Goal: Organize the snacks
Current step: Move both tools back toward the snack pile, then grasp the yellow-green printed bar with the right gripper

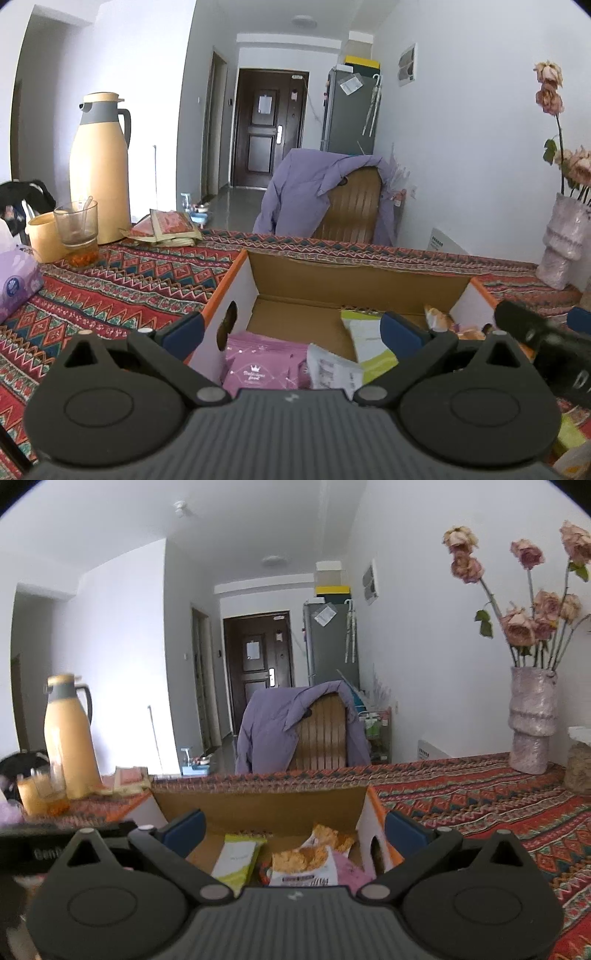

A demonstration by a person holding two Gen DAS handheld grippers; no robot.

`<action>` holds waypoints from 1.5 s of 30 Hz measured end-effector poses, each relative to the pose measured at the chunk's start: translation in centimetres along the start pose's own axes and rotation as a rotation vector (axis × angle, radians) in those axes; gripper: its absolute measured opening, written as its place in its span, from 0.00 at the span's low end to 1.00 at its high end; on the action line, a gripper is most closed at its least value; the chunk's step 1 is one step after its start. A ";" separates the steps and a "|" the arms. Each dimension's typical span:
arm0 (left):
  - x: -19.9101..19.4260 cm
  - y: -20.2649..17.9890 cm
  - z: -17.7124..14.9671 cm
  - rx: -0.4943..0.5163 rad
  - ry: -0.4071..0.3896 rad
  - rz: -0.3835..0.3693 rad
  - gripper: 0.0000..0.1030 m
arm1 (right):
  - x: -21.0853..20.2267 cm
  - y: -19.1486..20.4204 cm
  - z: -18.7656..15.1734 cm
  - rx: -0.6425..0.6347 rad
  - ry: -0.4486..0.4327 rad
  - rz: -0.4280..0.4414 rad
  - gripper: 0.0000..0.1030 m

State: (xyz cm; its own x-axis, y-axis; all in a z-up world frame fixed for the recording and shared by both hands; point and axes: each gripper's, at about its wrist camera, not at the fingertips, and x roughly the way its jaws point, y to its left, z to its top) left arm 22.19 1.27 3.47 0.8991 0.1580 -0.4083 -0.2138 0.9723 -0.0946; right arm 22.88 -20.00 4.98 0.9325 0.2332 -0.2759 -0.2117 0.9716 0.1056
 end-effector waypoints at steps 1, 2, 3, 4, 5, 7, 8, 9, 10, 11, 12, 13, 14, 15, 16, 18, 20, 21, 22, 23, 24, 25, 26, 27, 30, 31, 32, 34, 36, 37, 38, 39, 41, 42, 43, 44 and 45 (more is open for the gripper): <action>-0.6 0.1 0.2 -0.005 -0.006 -0.010 1.00 | -0.7 -0.1 0.5 0.009 -0.010 0.002 1.00; -1.2 0.1 0.5 -0.008 -0.013 -0.014 1.00 | -1.4 -0.2 0.9 0.012 -0.022 0.003 1.00; -1.8 0.1 0.7 -0.007 -0.019 -0.014 1.00 | -2.0 -0.3 1.2 0.010 -0.030 0.000 1.00; -2.4 0.1 0.9 -0.004 -0.024 -0.016 1.00 | -2.6 -0.3 1.5 0.006 -0.038 -0.001 1.00; -3.0 0.0 1.0 0.000 -0.028 -0.019 1.00 | -3.2 -0.3 1.7 0.001 -0.042 0.000 1.00; -4.1 0.0 1.0 0.011 -0.032 -0.025 1.00 | -4.3 -0.3 1.8 -0.010 -0.045 0.005 1.00; -4.7 0.0 0.8 0.019 -0.034 -0.026 1.00 | -4.8 -0.3 1.8 -0.014 -0.046 0.007 1.00; -5.2 -0.1 0.7 0.024 -0.035 -0.024 1.00 | -5.3 -0.3 1.8 -0.018 -0.048 0.009 1.00; -5.7 -0.1 0.6 0.029 -0.035 -0.023 1.00 | -5.9 -0.4 1.7 -0.022 -0.050 0.010 1.00; -6.3 0.0 0.4 0.033 -0.037 -0.024 1.00 | -6.3 -0.4 1.5 -0.025 -0.051 0.009 1.00; -6.8 0.1 0.2 0.035 -0.038 -0.024 1.00 | -6.9 -0.5 1.4 -0.029 -0.053 0.009 1.00; -7.4 0.3 -0.1 0.038 -0.039 -0.022 1.00 | -7.4 -0.6 1.2 -0.034 -0.054 0.007 1.00; -7.9 0.5 -0.4 0.042 -0.039 -0.020 1.00 | -7.9 -0.6 1.0 -0.038 -0.052 0.004 1.00; -8.4 0.7 -0.7 0.050 -0.037 -0.016 1.00 | -8.3 -0.7 0.9 -0.041 -0.050 0.002 1.00; -8.8 0.8 -1.0 0.059 -0.035 -0.010 1.00 | -8.7 -0.8 0.6 -0.043 -0.045 0.000 1.00; -9.7 1.2 -1.6 0.070 -0.035 0.008 1.00 | -9.5 -1.0 0.0 -0.049 -0.033 -0.004 1.00; -10.6 1.8 -2.0 0.071 -0.032 0.018 1.00 | -10.2 -1.1 -0.7 -0.055 -0.018 -0.010 1.00; -11.0 2.1 -2.3 0.068 -0.029 0.021 1.00 | -10.5 -1.2 -1.0 -0.058 -0.010 -0.011 1.00; -11.4 2.3 -2.5 0.067 -0.025 0.025 1.00 | -10.8 -1.3 -1.4 -0.061 -0.001 -0.012 1.00; -11.7 2.6 -2.8 0.066 -0.023 0.028 1.00 | -11.0 -1.4 -1.7 -0.063 0.009 -0.012 1.00; -12.0 2.8 -3.0 0.068 -0.021 0.030 1.00 | -11.3 -1.5 -2.0 -0.065 0.019 -0.012 1.00; -12.4 2.9 -3.3 0.072 -0.015 0.035 1.00 | -11.5 -1.6 -2.4 -0.064 0.033 -0.014 1.00; -12.6 3.1 -3.5 0.076 -0.010 0.038 1.00 | -11.7 -1.7 -2.8 -0.063 0.043 -0.015 1.00; -12.8 3.3 -3.8 0.077 -0.002 0.041 1.00 | -11.9 -1.8 -3.0 -0.061 0.052 -0.015 1.00; -13.3 3.8 -4.6 0.078 0.015 0.043 1.00 | -12.5 -2.1 -3.8 -0.060 0.078 -0.019 1.00; -13.5 3.9 -4.8 0.077 0.021 0.045 1.00 | -12.7 -2.2 -4.1 -0.063 0.085 -0.021 1.00; -13.6 4.0 -5.1 0.076 0.026 0.046 1.00 | -12.9 -2.3 -4.3 -0.066 0.091 -0.023 1.00; -13.8 4.1 -5.6 0.076 0.038 0.048 1.00 | -13.3 -2.4 -4.8 -0.072 0.105 -0.027 1.00; -13.8 4.2 -5.9 0.076 0.051 0.051 1.00 | -13.7 -2.6 -5.2 -0.075 0.115 -0.030 1.00; -13.8 4.3 -6.1 0.075 0.056 0.052 1.00 | -13.9 -2.8 -5.4 -0.077 0.121 -0.030 1.00; -13.9 4.4 -6.2 0.075 0.060 0.053 1.00 | -14.0 -3.0 -5.5 -0.078 0.126 -0.030 1.00; -13.9 4.5 -6.4 0.076 0.064 0.055 1.00 | -14.1 -3.2 -5.6 -0.081 0.131 -0.031 1.00; -14.0 4.6 -6.7 0.078 0.071 0.057 1.00 | -14.2 -3.6 -6.0 -0.087 0.144 -0.036 1.00; -14.0 4.6 -6.9 0.079 0.076 0.058 1.00 | -14.2 -3.8 -6.1 -0.091 0.153 -0.041 1.00; -14.1 4.7 -7.0 0.080 0.080 0.059 1.00 | -14.2 -4.1 -6.2 -0.095 0.162 -0.047 1.00; -14.1 4.7 -7.2 0.080 0.083 0.060 1.00 | -14.1 -4.4 -6.3 -0.099 0.171 -0.055 1.00; -14.1 4.8 -7.3 0.080 0.087 0.061 1.00 | -14.0 -4.7 -6.4 -0.100 0.181 -0.059 1.00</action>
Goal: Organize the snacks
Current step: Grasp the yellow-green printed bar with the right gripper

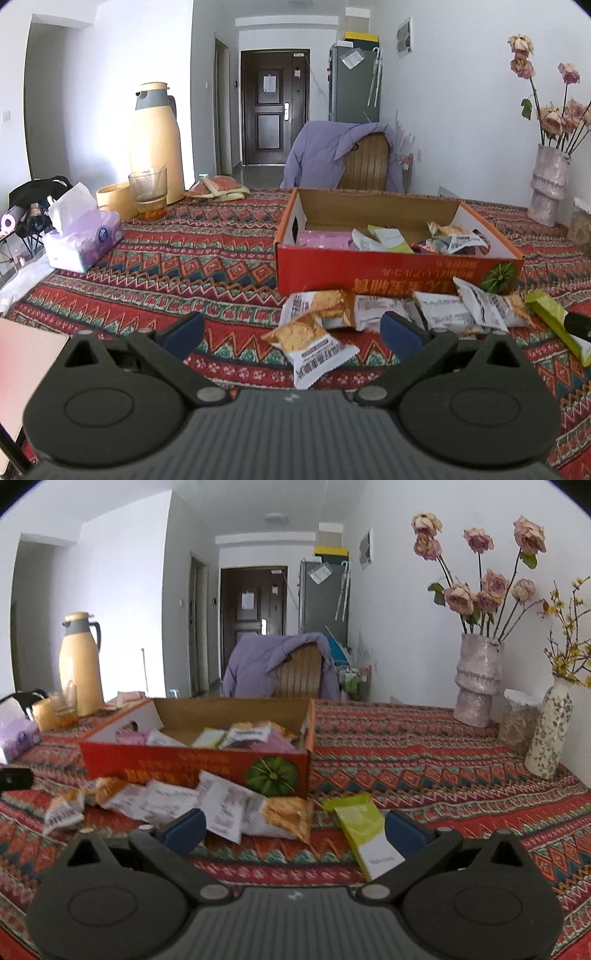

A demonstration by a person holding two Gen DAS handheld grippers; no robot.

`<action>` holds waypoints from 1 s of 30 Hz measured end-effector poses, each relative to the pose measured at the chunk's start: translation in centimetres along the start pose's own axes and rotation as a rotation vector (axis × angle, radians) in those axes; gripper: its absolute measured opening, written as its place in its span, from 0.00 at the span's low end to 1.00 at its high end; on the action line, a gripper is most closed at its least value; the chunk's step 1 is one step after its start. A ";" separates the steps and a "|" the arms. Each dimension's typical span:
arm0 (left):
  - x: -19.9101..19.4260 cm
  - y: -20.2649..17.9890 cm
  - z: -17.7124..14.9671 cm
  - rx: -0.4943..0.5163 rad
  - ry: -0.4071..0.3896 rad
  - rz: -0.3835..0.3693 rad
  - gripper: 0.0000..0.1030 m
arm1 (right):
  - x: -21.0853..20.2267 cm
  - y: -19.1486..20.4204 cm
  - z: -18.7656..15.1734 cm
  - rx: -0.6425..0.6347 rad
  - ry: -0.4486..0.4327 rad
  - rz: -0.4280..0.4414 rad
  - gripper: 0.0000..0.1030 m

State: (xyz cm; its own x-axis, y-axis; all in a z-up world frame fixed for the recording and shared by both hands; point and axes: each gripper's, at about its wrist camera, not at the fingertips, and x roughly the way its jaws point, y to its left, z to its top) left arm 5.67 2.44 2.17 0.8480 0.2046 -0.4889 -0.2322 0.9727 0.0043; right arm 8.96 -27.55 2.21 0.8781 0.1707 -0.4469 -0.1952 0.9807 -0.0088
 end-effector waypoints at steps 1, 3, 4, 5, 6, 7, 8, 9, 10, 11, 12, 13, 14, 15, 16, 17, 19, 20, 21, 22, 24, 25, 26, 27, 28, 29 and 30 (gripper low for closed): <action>0.0 0.1 -0.1 0.000 0.004 0.000 1.00 | 0.2 -0.3 0.0 0.000 0.010 -0.002 1.00; 0.1 0.1 -0.3 0.000 0.014 0.000 1.00 | 0.6 -0.9 -0.2 -0.001 0.033 -0.005 1.00; 0.2 0.1 -0.4 -0.001 0.018 0.001 1.00 | 0.8 -1.1 -0.3 -0.004 0.045 -0.008 1.00; 0.2 0.1 -0.4 -0.002 0.021 0.001 1.00 | 1.0 -1.4 -0.4 -0.006 0.054 -0.011 1.00; 0.2 0.1 -0.5 -0.003 0.023 -0.001 1.00 | 1.3 -1.6 -0.5 -0.010 0.067 -0.013 1.00; 0.2 0.0 -0.5 -0.003 0.025 -0.001 1.00 | 1.6 -1.8 -0.5 -0.013 0.076 -0.014 1.00; 0.1 0.0 -0.6 -0.002 0.026 -0.002 1.00 | 2.0 -2.1 -0.6 -0.014 0.089 -0.020 1.00; 0.1 0.0 -0.6 0.000 0.027 -0.003 1.00 | 2.4 -2.3 -0.6 -0.017 0.099 -0.026 1.00; 0.1 0.0 -0.6 0.001 0.027 -0.003 1.00 | 3.0 -2.7 -0.5 -0.022 0.110 -0.029 1.00; 0.1 -0.1 -0.6 0.003 0.029 -0.003 1.00 | 3.7 -3.2 -0.5 -0.026 0.128 -0.036 1.00; 0.0 -0.1 -0.6 0.005 0.030 -0.002 1.00 | 4.4 -3.6 -0.4 -0.029 0.146 -0.046 1.00; 0.0 -0.1 -0.7 0.006 0.031 -0.002 1.00 | 5.1 -4.1 -0.3 -0.031 0.159 -0.053 1.00; 0.0 -0.1 -0.7 0.005 0.032 -0.001 1.00 | 5.8 -4.6 -0.1 -0.029 0.172 -0.057 0.99; 0.0 -0.1 -0.7 0.004 0.033 0.000 1.00 | 6.5 -5.1 0.1 -0.025 0.188 -0.060 0.97; 0.0 0.0 -0.7 0.004 0.035 0.002 1.00 | 7.3 -5.6 0.2 -0.020 0.206 -0.059 0.96; 0.1 0.0 -0.7 0.002 0.037 0.004 1.00 | 8.0 -5.9 0.3 -0.017 0.223 -0.054 0.94; 0.2 0.1 -0.8 -0.002 0.043 0.008 1.00 | 9.3 -6.4 0.3 -0.011 0.252 -0.048 0.92; 0.2 0.2 -0.8 -0.004 0.045 0.009 1.00 | 9.9 -6.6 0.3 -0.006 0.269 -0.043 0.88; 0.2 0.2 -0.9 -0.006 0.048 0.010 1.00 | 10.4 -6.8 0.3 -0.002 0.283 -0.038 0.82; 0.3 0.2 -0.9 -0.007 0.049 0.011 1.00 | 10.8 -6.9 0.2 0.002 0.293 -0.035 0.80; 0.3 0.3 -1.0 -0.006 0.052 0.012 1.00 | 11.1 -7.1 0.0 0.019 0.295 -0.019 0.75; 0.4 0.3 -1.0 -0.006 0.054 0.012 1.00 | 11.2 -7.3 0.0 0.031 0.295 -0.009 0.74; 0.4 0.2 -1.0 -0.006 0.056 0.011 1.00 | 11.1 -7.3 0.0 0.035 0.292 -0.007 0.72; 0.5 0.2 -1.0 -0.006 0.060 0.011 1.00 | 11.1 -7.3 0.0 0.035 0.289 -0.003 0.68; 0.6 0.2 -1.0 -0.006 0.063 0.009 1.00 | 11.0 -7.3 -0.1 0.037 0.284 0.004 0.66; 0.6 0.1 -1.0 -0.006 0.065 0.007 1.00 | 10.9 -7.3 -0.1 0.034 0.280 0.006 0.60; 0.7 0.1 -1.1 -0.005 0.066 0.006 1.00 | 10.8 -7.3 -0.2 0.031 0.277 0.011 0.51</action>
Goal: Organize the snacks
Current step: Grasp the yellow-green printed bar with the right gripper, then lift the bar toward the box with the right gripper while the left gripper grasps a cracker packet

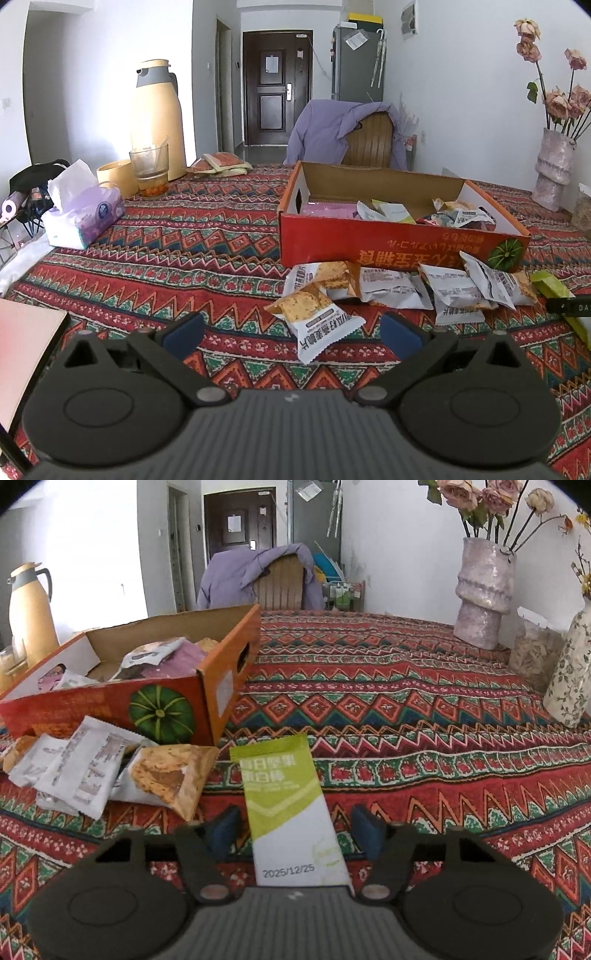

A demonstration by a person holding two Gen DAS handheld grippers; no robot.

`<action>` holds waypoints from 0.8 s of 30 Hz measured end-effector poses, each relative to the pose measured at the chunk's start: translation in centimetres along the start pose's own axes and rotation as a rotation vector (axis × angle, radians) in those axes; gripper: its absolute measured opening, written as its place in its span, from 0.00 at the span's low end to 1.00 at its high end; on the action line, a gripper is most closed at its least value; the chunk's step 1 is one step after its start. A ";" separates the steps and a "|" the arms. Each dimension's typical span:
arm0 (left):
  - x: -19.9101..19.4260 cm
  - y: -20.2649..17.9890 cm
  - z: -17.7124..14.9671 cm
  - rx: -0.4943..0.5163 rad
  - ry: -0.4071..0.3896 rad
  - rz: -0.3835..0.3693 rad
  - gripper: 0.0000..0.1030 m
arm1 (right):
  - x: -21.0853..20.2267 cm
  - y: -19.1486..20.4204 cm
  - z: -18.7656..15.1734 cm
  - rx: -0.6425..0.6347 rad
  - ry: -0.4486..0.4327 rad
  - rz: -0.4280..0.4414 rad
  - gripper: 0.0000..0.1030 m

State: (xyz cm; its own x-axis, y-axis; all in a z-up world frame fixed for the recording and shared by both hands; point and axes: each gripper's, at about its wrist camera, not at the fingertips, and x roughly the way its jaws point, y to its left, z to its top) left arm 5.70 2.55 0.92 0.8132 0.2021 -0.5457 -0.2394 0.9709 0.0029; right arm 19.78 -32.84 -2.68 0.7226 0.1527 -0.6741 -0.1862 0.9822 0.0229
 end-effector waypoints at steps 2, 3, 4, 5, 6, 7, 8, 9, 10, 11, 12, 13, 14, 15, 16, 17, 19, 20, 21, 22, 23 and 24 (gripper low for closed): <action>0.1 -0.1 -0.1 0.001 0.003 -0.001 1.00 | -0.3 0.1 -0.1 -0.005 -0.006 0.007 0.37; 0.0 -0.1 -0.1 0.001 0.005 -0.002 1.00 | -0.5 0.0 -0.1 -0.004 -0.008 0.005 0.35; 0.1 -0.2 -0.1 0.002 0.006 -0.002 1.00 | -0.7 0.0 -0.1 0.001 -0.013 0.000 0.34; 0.0 -0.1 -0.2 0.002 0.007 -0.001 1.00 | -0.9 0.1 -0.2 0.008 -0.022 -0.003 0.34; 0.1 -0.1 -0.2 0.002 0.008 -0.001 1.00 | -1.2 0.1 -0.3 0.014 -0.036 -0.005 0.33; 0.1 -0.1 -0.1 0.002 0.009 0.000 1.00 | -1.6 0.2 -0.4 0.020 -0.054 -0.008 0.33; 0.1 0.0 -0.2 0.002 0.010 0.002 1.00 | -2.0 0.3 -0.4 0.025 -0.075 -0.008 0.33; 0.2 0.0 -0.1 0.001 0.012 0.004 1.00 | -2.5 0.5 -0.4 0.031 -0.096 -0.004 0.33; 0.2 0.1 -0.1 0.000 0.015 0.005 1.00 | -2.9 0.7 -0.4 0.034 -0.113 -0.002 0.33; 0.3 0.1 -0.1 -0.001 0.018 0.006 1.00 | -3.5 0.9 -0.3 0.037 -0.136 -0.001 0.33; 0.4 0.2 -0.2 -0.002 0.020 0.007 1.00 | -3.9 1.2 -0.2 0.039 -0.156 0.001 0.33; 0.5 0.3 -0.2 -0.003 0.022 0.009 1.00 | -4.4 1.5 -0.1 0.042 -0.174 0.006 0.33; 0.5 0.3 -0.1 -0.005 0.024 0.011 1.00 | -4.8 1.8 0.0 0.045 -0.190 0.015 0.33; 0.6 0.4 -0.1 -0.007 0.028 0.014 1.00 | -5.2 2.2 0.1 0.046 -0.209 0.022 0.33; 0.7 0.5 -0.1 -0.009 0.031 0.016 1.00 | -5.6 2.5 0.2 0.046 -0.224 0.025 0.33; 0.8 0.5 -0.1 -0.011 0.033 0.018 1.00 | -5.9 2.9 0.3 0.046 -0.239 0.033 0.33; 0.9 0.7 -0.1 -0.014 0.037 0.022 1.00 | -6.3 3.7 0.4 0.051 -0.266 0.051 0.33; 1.1 0.8 -0.1 -0.015 0.039 0.024 1.00 | -6.6 4.2 0.4 0.053 -0.281 0.055 0.33; 1.1 0.9 -0.1 -0.015 0.042 0.025 1.00 | -6.7 4.6 0.4 0.054 -0.290 0.062 0.33; 1.3 1.0 -0.1 -0.014 0.046 0.028 1.00 | -6.8 5.1 0.4 0.057 -0.301 0.073 0.33; 1.4 1.0 0.0 -0.015 0.051 0.029 1.00 | -6.8 5.5 0.3 0.057 -0.309 0.081 0.33; 1.6 1.1 0.0 -0.018 0.055 0.029 1.00 | -6.8 6.1 0.2 0.054 -0.318 0.086 0.33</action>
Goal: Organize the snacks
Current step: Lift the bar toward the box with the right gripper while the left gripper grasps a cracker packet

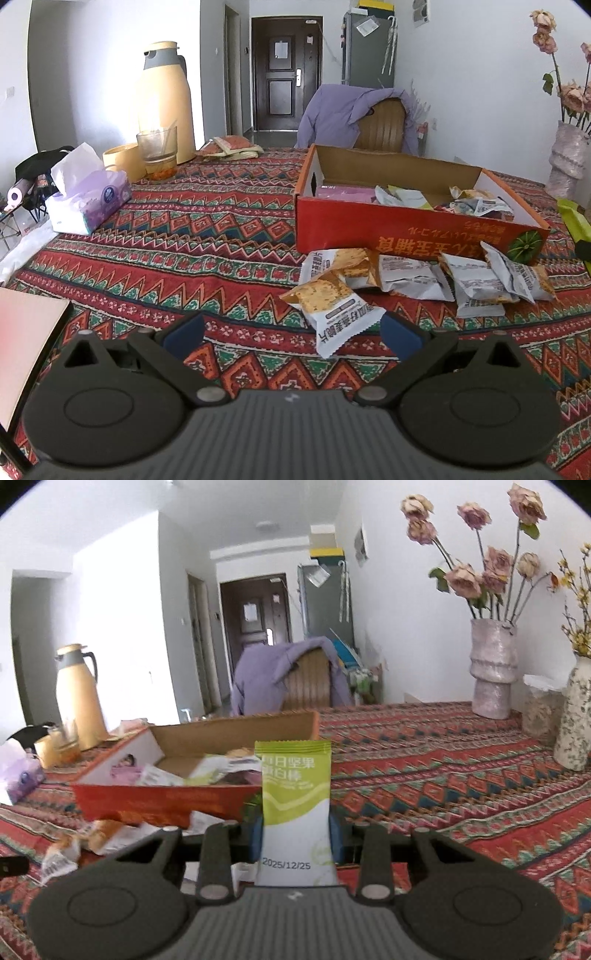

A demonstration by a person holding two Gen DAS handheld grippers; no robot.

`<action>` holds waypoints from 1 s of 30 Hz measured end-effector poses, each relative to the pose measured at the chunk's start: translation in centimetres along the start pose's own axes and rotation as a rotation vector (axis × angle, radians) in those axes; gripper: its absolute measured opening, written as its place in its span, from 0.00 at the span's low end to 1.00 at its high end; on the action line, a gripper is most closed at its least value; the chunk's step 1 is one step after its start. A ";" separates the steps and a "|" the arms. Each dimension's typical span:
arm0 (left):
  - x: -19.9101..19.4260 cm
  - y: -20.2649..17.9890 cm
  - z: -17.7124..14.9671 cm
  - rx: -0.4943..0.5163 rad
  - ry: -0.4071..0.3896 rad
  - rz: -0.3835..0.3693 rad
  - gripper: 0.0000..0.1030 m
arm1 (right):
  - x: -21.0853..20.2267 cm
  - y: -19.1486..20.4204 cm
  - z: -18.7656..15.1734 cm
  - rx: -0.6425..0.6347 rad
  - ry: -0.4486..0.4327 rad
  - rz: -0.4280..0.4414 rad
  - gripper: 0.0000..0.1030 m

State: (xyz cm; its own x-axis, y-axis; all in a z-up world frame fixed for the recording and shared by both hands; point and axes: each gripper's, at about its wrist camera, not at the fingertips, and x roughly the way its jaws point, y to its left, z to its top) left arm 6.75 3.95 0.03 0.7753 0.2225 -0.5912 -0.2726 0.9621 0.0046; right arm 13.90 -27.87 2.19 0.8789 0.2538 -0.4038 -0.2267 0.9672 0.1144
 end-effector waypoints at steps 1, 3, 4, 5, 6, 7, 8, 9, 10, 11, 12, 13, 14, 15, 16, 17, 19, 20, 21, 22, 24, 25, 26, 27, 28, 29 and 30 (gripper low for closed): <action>0.2 0.1 0.1 -0.003 0.005 0.001 1.00 | 0.1 0.4 -0.2 -0.002 -0.006 0.004 0.33; 0.6 0.3 0.2 -0.007 0.016 0.010 1.00 | 0.4 1.4 -0.8 -0.008 -0.016 0.011 0.33; 0.9 0.4 0.2 -0.008 0.020 0.011 1.00 | 0.6 1.8 -1.0 -0.006 -0.017 0.018 0.33; 1.1 0.6 0.3 -0.010 0.027 0.010 1.00 | 0.7 2.1 -1.1 -0.003 -0.018 0.026 0.33; 1.4 0.6 0.3 -0.012 0.035 0.010 1.00 | 0.8 2.4 -1.3 -0.004 -0.023 0.028 0.33; 1.7 0.7 0.4 -0.013 0.043 0.012 1.00 | 0.9 2.7 -1.5 -0.011 -0.027 0.026 0.33; 2.1 0.8 0.5 -0.016 0.053 0.011 1.00 | 1.1 3.0 -1.6 -0.015 -0.028 0.025 0.33; 2.3 0.8 0.6 -0.022 0.061 0.005 1.00 | 1.2 3.2 -1.7 -0.015 -0.032 0.025 0.33; 2.6 0.9 0.7 -0.029 0.069 -0.001 1.00 | 1.2 3.2 -1.9 -0.015 -0.037 0.023 0.33; 3.0 0.9 0.9 -0.034 0.076 -0.004 1.00 | 1.2 3.3 -2.0 -0.015 -0.040 0.019 0.33; 3.2 0.9 1.0 -0.037 0.080 -0.003 1.00 | 1.2 3.2 -2.1 -0.012 -0.045 0.015 0.33; 3.5 0.8 1.1 -0.043 0.085 -0.005 1.00 | 1.2 3.2 -2.2 -0.010 -0.052 0.012 0.33; 3.8 0.7 1.3 -0.047 0.091 -0.010 1.00 | 1.1 3.2 -2.3 -0.010 -0.056 0.009 0.33; 4.1 0.6 1.4 -0.049 0.096 -0.012 1.00 | 1.1 3.1 -2.4 -0.008 -0.061 0.003 0.33; 4.5 0.4 1.6 -0.053 0.101 -0.009 1.00 | 1.1 3.0 -2.5 -0.007 -0.066 -0.002 0.33; 4.8 0.3 1.7 -0.060 0.107 -0.007 1.00 | 1.2 3.0 -2.6 -0.007 -0.067 -0.005 0.33; 5.4 0.0 2.1 -0.082 0.117 -0.012 1.00 | 1.4 2.9 -2.8 -0.003 -0.063 -0.009 0.33; 5.8 -0.1 2.3 -0.089 0.120 -0.007 1.00 | 1.4 2.8 -2.9 0.000 -0.061 -0.008 0.33; 6.2 -0.3 2.4 -0.094 0.126 0.004 1.00 | 1.4 2.7 -3.0 0.003 -0.064 -0.008 0.33; 6.6 -0.5 2.5 -0.100 0.135 0.017 1.00 | 1.4 2.6 -3.0 0.006 -0.068 -0.007 0.33; 7.3 -0.6 2.5 -0.114 0.149 0.028 1.00 | 1.3 2.5 -3.0 0.011 -0.075 -0.005 0.33; 7.7 -0.6 2.4 -0.121 0.158 0.034 1.00 | 1.3 2.5 -3.1 0.014 -0.075 -0.003 0.33; 7.9 -0.7 2.3 -0.125 0.166 0.039 1.00 | 1.3 2.4 -3.1 0.017 -0.073 -0.002 0.33; 8.1 -0.7 2.2 -0.129 0.175 0.041 1.00 | 1.3 2.4 -3.1 0.020 -0.072 -0.002 0.33; 8.3 -0.7 2.1 -0.134 0.182 0.042 1.00 | 1.3 2.3 -3.2 0.024 -0.071 -0.001 0.33; 8.4 -0.7 1.9 -0.140 0.190 0.042 0.99 | 1.3 2.3 -3.2 0.027 -0.070 0.000 0.33; 8.3 -0.7 1.8 -0.141 0.187 0.044 0.98 | 1.3 2.2 -3.2 0.028 -0.070 0.003 0.33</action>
State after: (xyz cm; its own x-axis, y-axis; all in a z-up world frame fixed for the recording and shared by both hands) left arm 14.43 5.43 -3.43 0.6454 0.2181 -0.7320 -0.3907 0.9178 -0.0710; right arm 13.18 -25.34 -1.00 0.9056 0.2540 -0.3395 -0.2180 0.9657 0.1412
